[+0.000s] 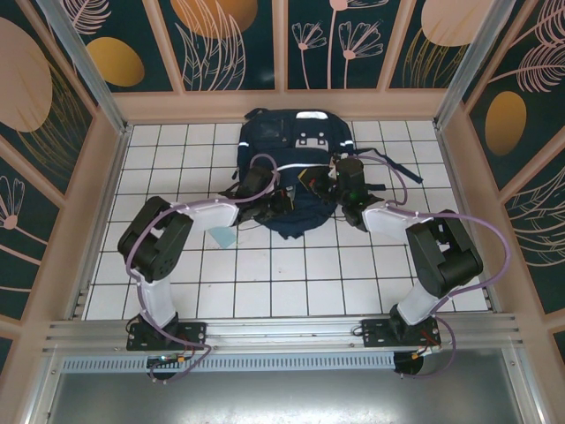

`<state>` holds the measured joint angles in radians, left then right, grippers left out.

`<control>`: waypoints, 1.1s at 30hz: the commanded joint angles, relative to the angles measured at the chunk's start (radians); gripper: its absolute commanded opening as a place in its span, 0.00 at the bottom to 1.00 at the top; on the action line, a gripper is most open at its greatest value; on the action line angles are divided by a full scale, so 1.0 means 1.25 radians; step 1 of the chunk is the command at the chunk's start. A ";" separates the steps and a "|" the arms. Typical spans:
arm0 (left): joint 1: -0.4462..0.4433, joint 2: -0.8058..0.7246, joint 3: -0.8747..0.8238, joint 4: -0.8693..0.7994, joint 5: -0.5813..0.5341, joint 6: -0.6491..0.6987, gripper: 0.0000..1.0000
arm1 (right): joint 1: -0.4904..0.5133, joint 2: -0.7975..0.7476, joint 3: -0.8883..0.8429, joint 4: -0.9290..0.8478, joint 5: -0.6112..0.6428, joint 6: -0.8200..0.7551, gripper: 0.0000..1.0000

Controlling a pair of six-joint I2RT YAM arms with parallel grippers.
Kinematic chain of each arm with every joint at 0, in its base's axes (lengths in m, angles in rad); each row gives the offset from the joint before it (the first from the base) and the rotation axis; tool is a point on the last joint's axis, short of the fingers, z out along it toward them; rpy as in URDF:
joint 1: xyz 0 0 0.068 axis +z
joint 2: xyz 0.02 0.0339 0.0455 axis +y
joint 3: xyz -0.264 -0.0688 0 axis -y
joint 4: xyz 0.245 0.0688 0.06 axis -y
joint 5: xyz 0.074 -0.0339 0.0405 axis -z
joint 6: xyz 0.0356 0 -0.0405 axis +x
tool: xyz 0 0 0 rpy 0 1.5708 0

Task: Pack books, pencil case, and school supplies into a backpack

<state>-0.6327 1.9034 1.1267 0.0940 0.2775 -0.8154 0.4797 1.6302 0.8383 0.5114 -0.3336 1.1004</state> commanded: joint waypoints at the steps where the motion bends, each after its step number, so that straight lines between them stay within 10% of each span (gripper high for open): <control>1: 0.009 0.038 0.102 0.049 -0.113 0.060 0.00 | 0.043 -0.010 0.007 0.044 -0.093 0.009 0.00; 8: 0.017 0.059 0.145 0.025 -0.176 0.093 0.00 | 0.049 -0.003 0.049 -0.035 -0.105 -0.028 0.00; 16: 0.018 -0.035 0.116 -0.053 -0.204 0.154 0.53 | 0.038 0.028 0.053 -0.032 -0.060 -0.015 0.00; 33: 0.023 -0.354 -0.116 -0.199 -0.358 0.158 0.78 | 0.019 0.061 0.094 -0.011 -0.068 -0.017 0.00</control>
<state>-0.6041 1.4815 1.0264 -0.0811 -0.0910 -0.6071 0.4911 1.6939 0.9112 0.4698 -0.3355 1.1049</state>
